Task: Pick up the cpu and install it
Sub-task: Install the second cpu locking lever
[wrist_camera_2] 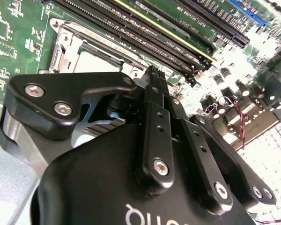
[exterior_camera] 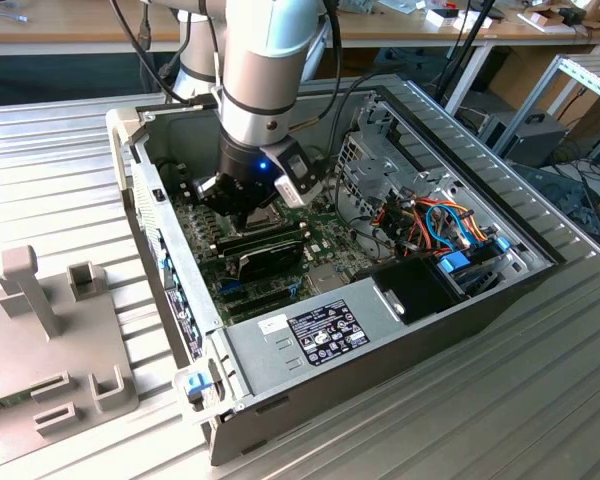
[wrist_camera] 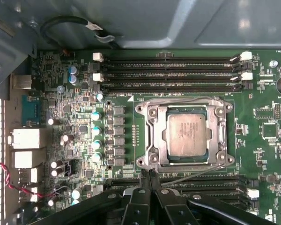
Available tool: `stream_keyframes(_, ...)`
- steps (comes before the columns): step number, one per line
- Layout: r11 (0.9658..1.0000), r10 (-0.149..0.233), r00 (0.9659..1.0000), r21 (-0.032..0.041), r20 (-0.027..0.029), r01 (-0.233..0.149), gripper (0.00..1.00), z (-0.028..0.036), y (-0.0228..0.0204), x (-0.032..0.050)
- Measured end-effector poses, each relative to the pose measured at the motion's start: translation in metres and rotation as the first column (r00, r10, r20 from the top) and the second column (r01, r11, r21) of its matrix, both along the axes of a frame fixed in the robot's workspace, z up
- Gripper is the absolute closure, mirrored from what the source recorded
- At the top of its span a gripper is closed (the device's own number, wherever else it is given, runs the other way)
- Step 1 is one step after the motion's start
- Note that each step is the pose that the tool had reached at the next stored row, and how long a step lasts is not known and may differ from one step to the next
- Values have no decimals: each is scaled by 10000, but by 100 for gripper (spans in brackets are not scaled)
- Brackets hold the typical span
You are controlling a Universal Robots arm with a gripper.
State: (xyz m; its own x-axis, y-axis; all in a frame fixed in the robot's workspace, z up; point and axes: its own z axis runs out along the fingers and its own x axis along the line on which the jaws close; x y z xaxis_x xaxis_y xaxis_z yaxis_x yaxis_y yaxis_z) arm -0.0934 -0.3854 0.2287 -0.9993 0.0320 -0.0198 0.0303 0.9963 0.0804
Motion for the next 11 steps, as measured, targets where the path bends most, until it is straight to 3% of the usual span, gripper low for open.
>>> stream_keyframes(1, 10000, 0, 10000, 30, 1, 0, 89, -11, 0, 0)
stream_keyframes(11, 10000, 2, 10000, 64, -1, -2, 89, -155, -1, -23)
